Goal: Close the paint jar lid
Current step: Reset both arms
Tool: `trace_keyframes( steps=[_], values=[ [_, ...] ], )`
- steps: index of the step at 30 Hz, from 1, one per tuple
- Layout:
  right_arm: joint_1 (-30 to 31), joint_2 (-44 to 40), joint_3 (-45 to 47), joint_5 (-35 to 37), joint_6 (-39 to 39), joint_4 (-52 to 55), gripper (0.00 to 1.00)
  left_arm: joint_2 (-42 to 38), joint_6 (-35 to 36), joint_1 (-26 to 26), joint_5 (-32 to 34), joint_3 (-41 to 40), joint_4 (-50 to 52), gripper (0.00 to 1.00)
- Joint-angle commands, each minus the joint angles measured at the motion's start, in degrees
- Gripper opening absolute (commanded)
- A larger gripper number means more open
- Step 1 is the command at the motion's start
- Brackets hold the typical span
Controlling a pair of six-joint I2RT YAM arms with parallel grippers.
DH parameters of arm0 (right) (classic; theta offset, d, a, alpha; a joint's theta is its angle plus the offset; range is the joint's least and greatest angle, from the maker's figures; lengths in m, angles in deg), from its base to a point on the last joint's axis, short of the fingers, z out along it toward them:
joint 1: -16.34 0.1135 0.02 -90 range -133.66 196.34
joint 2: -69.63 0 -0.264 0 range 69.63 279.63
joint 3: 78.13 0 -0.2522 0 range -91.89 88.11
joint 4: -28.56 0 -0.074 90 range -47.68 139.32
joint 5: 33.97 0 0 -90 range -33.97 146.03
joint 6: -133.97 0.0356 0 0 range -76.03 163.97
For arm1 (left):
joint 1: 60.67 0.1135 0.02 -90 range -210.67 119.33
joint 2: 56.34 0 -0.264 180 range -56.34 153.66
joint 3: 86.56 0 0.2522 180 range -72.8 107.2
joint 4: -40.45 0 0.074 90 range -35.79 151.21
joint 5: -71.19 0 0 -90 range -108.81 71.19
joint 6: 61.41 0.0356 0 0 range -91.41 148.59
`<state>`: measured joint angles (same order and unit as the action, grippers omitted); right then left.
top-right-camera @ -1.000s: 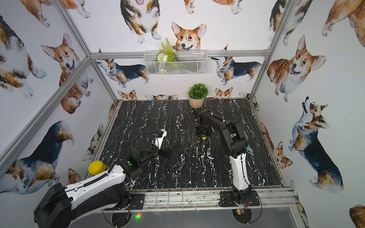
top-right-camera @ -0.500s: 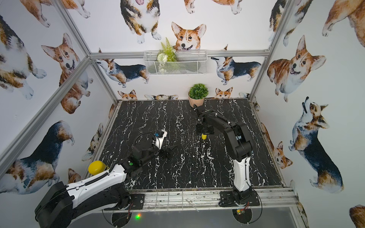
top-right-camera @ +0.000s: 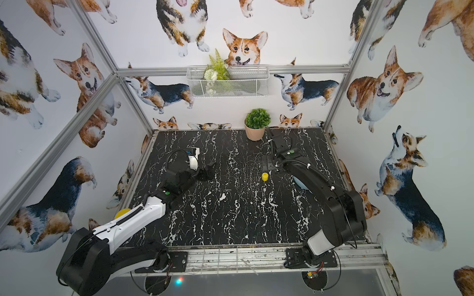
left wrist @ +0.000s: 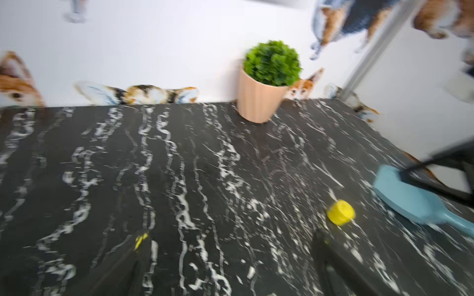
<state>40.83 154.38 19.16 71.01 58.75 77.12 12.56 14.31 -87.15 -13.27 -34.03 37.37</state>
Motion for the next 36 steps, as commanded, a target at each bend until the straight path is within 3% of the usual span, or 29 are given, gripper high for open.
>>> trace_keyframes(
  steps=[1,4,7,9,14,20,25,26,28,30,32,34,36],
  values=[
    [-4.8,-6.3,9.2,8.9,-5.3,-17.0,1.0,2.1,1.6,5.4,9.3,3.0,0.2,1.0],
    [-9.3,-13.3,23.2,10.2,-9.2,-37.1,1.0,3.4,5.6,10.1,15.3,4.5,-0.5,1.0],
    [-10.8,-17.3,38.6,10.5,-14.8,-62.7,1.0,2.9,8.0,15.0,15.3,0.4,-7.6,1.0],
    [-10.9,-16.6,43.2,12.1,-18.1,-69.8,1.0,2.1,8.5,16.8,16.1,-3.6,-12.5,1.0],
    [-11.0,-13.1,46.5,11.8,-18.7,-74.1,1.0,1.0,10.1,17.7,18.6,-9.7,-15.5,1.0],
    [-12.0,-14.9,52.9,9.9,-16.0,-76.8,1.0,2.7,11.0,17.7,17.4,-15.8,-22.1,1.0],
    [-15.5,-3.4,56.8,8.2,-14.5,-96.2,1.0,3.8,14.2,17.6,16.5,-18.1,-27.2,1.0],
    [-15.8,-2.9,56.7,7.9,-14.4,-96.3,1.0,5.2,15.2,17.6,17.2,-18.7,-29.4,1.0],
    [-17.8,-6.2,54.7,5.1,-11.2,-86.5,1.0,8.8,14.5,18.0,16.4,-18.0,-28.7,1.0],
    [-19.7,-3.9,52.3,2.6,-9.9,-84.2,1.0,16.4,15.6,18.0,13.8,-20.0,-38.5,1.0],
    [-19.8,1.0,52.4,3.1,-11.2,-90.8,1.0,23.4,16.8,18.1,15.6,-22.6,-51.8,1.0],
    [-20.2,-2.8,50.6,2.1,-9.2,-81.1,1.0,19.8,13.0,20.2,12.1,-20.6,-41.1,1.0],
    [-21.2,0.2,51.5,1.7,-9.5,-87.8,1.0,20.7,12.3,22.3,9.5,-18.2,-37.6,1.0]
  ],
)
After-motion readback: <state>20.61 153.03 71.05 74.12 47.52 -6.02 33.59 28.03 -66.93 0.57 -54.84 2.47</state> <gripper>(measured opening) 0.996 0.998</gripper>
